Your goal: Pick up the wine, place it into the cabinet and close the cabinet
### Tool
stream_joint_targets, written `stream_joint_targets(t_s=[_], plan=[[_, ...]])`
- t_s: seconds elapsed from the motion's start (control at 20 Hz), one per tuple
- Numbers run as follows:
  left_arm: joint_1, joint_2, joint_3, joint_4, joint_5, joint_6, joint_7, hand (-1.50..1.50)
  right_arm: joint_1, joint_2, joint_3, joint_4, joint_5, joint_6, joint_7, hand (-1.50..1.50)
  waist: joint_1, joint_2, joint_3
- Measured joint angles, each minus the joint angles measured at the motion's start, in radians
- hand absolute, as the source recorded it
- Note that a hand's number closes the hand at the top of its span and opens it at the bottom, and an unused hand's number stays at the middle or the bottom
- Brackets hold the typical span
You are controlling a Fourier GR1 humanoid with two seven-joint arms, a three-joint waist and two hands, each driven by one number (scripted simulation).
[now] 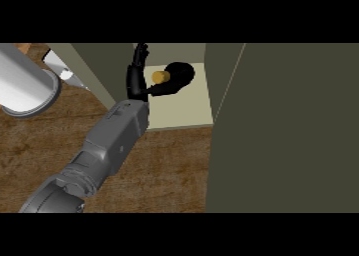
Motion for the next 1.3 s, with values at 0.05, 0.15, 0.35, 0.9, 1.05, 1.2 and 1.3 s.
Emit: stream_joint_targets(t_s=[0.05, 0.15, 0.35, 0.9, 1.05, 1.2, 1.3], plan=[[0.002, 0.000, 0.004, -0.004, 0.002, 0.002, -0.008, -1.50, -0.006, 0.000, 0.001, -0.001, 0.000, -0.002, 0.004, -1.50, 0.000, 0.000, 0.000], [0.007, 0.000, 0.012, -0.010, 0.006, -0.004, -0.019, -1.50, 0.003, 0.001, 0.002, 0.001, 0.002, -0.001, -0.008, -1.50, -0.002, 0.000, 0.000], [0.013, -0.002, 0.017, -0.016, 0.004, -0.021, -0.038, -1.50, 0.000, 0.001, 0.006, 0.003, 0.003, -0.003, -0.010, -1.50, -0.001, 0.000, 0.001], [0.020, -0.005, 0.006, -0.014, -0.019, -0.120, -0.059, -1.50, 0.005, 0.007, 0.023, -0.001, 0.003, -0.006, -0.010, -1.50, 0.002, 0.000, -0.002], [0.021, -0.005, 0.003, -0.016, -0.021, -0.150, -0.067, -1.50, 0.006, 0.001, 0.021, -0.001, 0.003, -0.002, -0.008, -1.50, 0.003, -0.001, -0.002], [0.021, -0.005, -0.002, -0.012, -0.022, -0.170, -0.061, -1.50, 0.025, 0.007, 0.046, -0.005, 0.015, -0.011, -0.011, -1.50, 0.003, -0.002, -0.003], [0.022, -0.005, -0.003, -0.013, -0.011, -0.176, -0.066, -1.50, 0.014, 0.006, 0.038, 0.001, 0.012, -0.010, -0.013, -1.50, 0.002, -0.003, -0.003]])
